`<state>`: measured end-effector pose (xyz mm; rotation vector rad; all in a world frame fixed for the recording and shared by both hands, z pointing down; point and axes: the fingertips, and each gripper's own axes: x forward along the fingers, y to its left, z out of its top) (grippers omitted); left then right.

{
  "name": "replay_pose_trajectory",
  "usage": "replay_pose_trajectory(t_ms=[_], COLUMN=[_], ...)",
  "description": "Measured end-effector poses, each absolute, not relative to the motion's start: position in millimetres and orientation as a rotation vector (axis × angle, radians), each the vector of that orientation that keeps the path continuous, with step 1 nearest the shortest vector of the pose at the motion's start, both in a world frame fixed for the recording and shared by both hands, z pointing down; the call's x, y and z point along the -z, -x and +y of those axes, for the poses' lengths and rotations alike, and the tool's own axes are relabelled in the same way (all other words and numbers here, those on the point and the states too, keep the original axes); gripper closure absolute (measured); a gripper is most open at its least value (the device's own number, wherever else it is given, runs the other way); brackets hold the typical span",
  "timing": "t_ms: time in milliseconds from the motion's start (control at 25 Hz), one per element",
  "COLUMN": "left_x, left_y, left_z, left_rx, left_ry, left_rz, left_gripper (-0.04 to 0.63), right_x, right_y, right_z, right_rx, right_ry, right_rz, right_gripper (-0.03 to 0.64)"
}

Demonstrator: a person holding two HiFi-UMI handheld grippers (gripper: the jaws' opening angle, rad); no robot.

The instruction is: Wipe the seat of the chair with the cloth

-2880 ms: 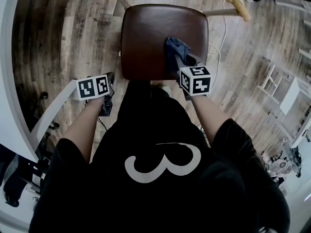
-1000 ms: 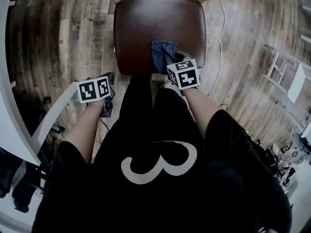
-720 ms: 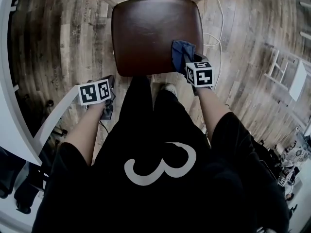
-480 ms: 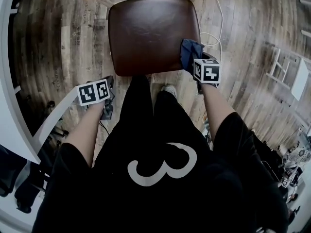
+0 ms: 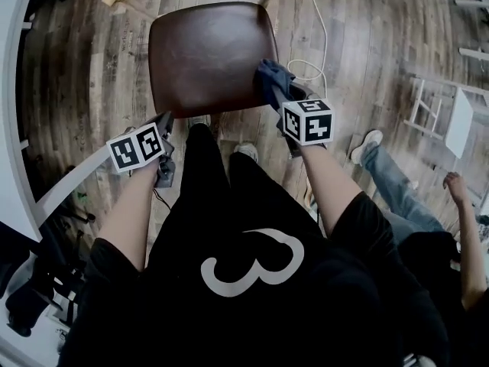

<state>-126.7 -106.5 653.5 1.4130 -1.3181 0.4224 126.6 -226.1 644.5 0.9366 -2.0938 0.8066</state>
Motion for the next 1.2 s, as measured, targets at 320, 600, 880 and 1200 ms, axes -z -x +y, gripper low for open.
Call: replay_pose_trajectory(t_ms=[320, 600, 880, 1200], left_x=[-513.7, -412.7, -328.5, -250.4], left_y=[66.4, 43.5, 9.1, 2.0], left_z=[-104.6, -68.2, -31.8, 76.5], left_rx=[-0.174, -0.167, -0.135, -0.066], left_ry=[-1.607, -1.811, -2.023, -2.234], left_rz=[-1.352, -1.34, -1.264, -1.196], left_gripper=[0.583, 0.583, 0.583, 0.583], right_x=[-515.7, -420.6, -347.7, -278.4], right_y=[-126.2, -117.1, -137.2, -114.4], right_z=[-189.3, -123.5, -51.3, 61.4], right_rx=[-0.829, -0.807, -0.761, -0.73], right_ry=[-0.727, -0.441, -0.364, -0.358], right_rz=[-2.361, -2.559, -2.672, -2.812], right_gripper=[0.561, 0.561, 0.561, 0.561])
